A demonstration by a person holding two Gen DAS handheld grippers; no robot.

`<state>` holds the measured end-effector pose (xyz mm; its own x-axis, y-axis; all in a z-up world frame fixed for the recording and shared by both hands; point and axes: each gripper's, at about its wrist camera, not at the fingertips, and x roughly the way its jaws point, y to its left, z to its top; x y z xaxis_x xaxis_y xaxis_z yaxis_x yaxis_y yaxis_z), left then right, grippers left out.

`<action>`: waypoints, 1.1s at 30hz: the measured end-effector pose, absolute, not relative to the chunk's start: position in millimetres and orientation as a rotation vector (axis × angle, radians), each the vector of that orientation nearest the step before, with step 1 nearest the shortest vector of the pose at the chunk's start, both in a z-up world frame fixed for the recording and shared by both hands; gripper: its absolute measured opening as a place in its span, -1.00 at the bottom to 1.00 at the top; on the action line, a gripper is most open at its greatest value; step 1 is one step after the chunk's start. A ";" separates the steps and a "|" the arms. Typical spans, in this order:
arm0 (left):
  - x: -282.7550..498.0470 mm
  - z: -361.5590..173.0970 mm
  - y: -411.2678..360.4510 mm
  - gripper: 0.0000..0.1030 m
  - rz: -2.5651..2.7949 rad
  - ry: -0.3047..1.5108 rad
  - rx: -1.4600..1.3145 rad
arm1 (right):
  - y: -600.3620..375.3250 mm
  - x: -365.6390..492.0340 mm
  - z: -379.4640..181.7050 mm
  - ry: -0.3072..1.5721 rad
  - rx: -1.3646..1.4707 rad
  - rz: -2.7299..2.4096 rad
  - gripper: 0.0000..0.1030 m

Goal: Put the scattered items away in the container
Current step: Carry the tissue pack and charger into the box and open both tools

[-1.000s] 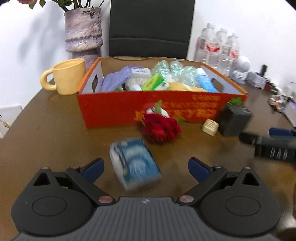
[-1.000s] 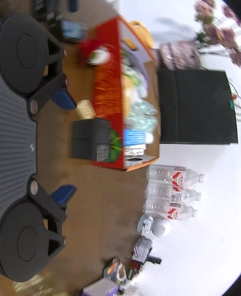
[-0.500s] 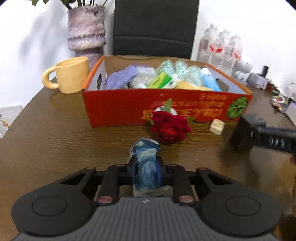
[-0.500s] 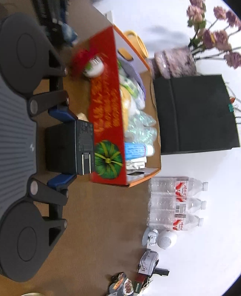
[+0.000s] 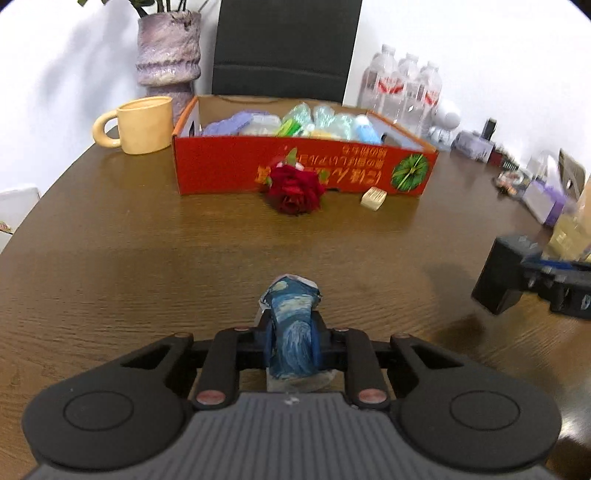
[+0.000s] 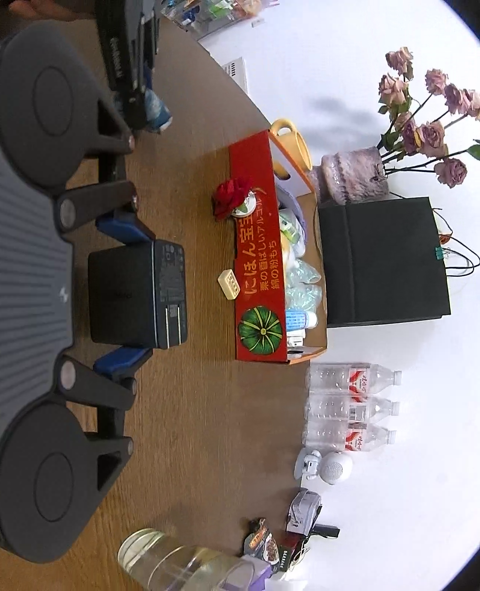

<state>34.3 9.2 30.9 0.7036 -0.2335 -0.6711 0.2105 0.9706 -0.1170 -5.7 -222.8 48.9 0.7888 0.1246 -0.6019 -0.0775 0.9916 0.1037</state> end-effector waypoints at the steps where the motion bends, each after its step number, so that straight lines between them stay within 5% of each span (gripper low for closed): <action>1: 33.2 34.2 9.5 -0.62 -0.251 0.742 -0.036 | -224.1 -7.0 50.2 0.654 0.079 0.107 0.11; 14: 172.5 106.8 27.7 -0.61 -0.344 0.694 -0.189 | -240.5 91.1 123.0 0.552 0.073 0.133 0.12; 21: 295.7 84.6 22.5 -0.60 -0.198 0.822 -0.172 | -234.9 225.1 118.4 0.741 0.069 0.128 0.11; 27: 322.9 60.1 12.1 -0.11 -0.176 0.896 -0.074 | -225.2 286.6 92.7 0.918 0.023 0.071 0.12; 31: 323.3 61.9 6.5 0.68 -0.176 0.942 -0.032 | -227.7 302.0 79.8 1.023 0.062 0.066 0.12; 33: 321.6 65.2 4.1 0.71 -0.173 0.961 -0.002 | -233.1 310.4 80.2 1.081 0.101 0.057 0.17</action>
